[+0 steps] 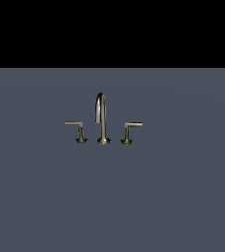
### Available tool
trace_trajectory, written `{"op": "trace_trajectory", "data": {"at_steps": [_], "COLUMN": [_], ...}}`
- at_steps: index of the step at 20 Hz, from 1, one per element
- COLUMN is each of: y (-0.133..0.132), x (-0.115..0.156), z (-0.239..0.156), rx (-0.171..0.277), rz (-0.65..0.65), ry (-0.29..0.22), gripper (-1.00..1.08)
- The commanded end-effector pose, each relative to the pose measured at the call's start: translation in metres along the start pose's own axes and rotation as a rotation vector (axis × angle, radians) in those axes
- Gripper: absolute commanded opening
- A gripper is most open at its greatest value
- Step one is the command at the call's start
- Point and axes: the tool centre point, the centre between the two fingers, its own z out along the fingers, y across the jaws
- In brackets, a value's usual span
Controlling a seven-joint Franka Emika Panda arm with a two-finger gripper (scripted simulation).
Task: Turn on the faucet by rotating a designated handle.
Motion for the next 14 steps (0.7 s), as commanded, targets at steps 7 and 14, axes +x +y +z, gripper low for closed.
{"op": "trace_trajectory", "data": {"at_steps": [7,14], "y": [-0.002,-0.011], "x": [0.004,0.021], "z": [0.005,0.024], "rx": [0.000,0.002], "rz": [0.022,0.103], "ry": [0.000,0.000], "gripper": [-1.00,-1.00]}}
